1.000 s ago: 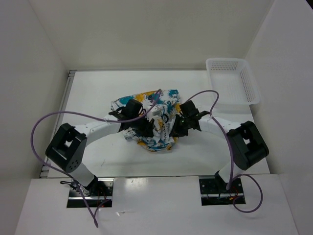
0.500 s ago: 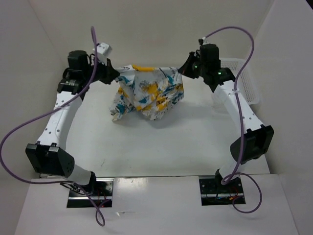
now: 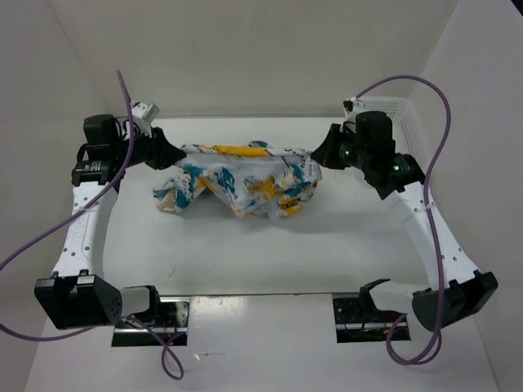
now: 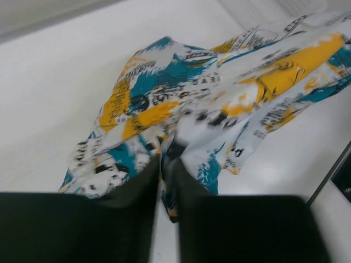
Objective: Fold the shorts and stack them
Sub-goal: Flatten the shorts out
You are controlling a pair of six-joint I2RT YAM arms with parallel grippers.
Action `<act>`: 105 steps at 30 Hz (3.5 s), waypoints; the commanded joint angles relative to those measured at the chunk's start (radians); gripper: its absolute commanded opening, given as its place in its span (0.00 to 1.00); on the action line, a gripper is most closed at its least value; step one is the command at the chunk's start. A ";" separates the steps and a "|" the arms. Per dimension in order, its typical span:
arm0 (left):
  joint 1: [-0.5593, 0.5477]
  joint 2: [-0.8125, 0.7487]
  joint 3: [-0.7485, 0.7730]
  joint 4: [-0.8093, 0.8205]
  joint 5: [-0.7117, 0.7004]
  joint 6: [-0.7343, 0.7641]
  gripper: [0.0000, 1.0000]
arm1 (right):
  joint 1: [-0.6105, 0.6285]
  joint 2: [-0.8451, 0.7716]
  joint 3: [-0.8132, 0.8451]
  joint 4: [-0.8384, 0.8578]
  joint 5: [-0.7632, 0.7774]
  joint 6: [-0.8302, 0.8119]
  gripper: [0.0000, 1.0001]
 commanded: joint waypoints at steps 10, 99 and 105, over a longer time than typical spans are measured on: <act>-0.015 0.045 0.002 -0.078 -0.030 0.007 0.38 | 0.050 0.093 -0.152 -0.100 0.136 0.012 0.39; -0.026 0.051 -0.616 0.109 -0.399 0.007 0.00 | 0.019 0.325 -0.460 0.274 -0.068 0.319 0.71; 0.026 -0.175 -0.499 -0.020 -0.360 0.007 0.00 | 0.001 0.414 -0.435 0.319 -0.120 0.319 0.67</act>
